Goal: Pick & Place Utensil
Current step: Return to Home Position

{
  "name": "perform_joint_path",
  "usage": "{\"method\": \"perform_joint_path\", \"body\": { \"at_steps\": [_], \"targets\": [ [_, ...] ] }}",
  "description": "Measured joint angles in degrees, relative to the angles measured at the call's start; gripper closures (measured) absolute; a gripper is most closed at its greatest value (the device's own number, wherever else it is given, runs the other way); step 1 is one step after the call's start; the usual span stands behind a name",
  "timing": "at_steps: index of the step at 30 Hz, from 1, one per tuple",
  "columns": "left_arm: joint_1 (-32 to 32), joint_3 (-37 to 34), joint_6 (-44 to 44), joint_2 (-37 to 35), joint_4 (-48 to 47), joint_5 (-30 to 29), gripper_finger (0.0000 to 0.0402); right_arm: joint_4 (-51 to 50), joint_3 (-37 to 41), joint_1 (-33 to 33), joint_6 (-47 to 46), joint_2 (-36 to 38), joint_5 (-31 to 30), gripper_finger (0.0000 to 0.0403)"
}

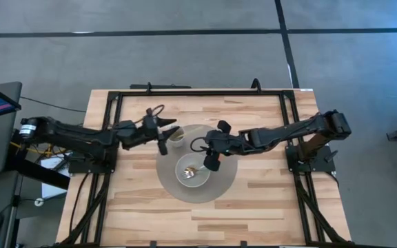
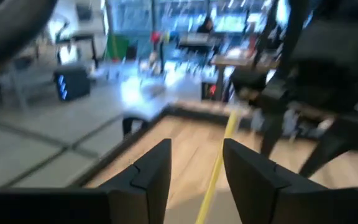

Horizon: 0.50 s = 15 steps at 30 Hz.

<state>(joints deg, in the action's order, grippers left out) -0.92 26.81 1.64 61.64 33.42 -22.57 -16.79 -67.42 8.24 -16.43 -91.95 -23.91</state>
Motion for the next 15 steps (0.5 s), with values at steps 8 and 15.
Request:
{"method": "perform_joint_path", "body": {
  "at_steps": [8,15],
  "targets": [
    [-6.05,0.0,4.1,-15.16,-4.81,-0.1,0.0253,-9.29,-1.55,0.52,3.58,11.02,0.07,0.0246],
    [-9.77,0.01,4.1,-27.45,-13.99,-0.13,0.0253,-17.35,-1.58,1.19,1.27,21.76,0.38,0.025]
  ]
}}
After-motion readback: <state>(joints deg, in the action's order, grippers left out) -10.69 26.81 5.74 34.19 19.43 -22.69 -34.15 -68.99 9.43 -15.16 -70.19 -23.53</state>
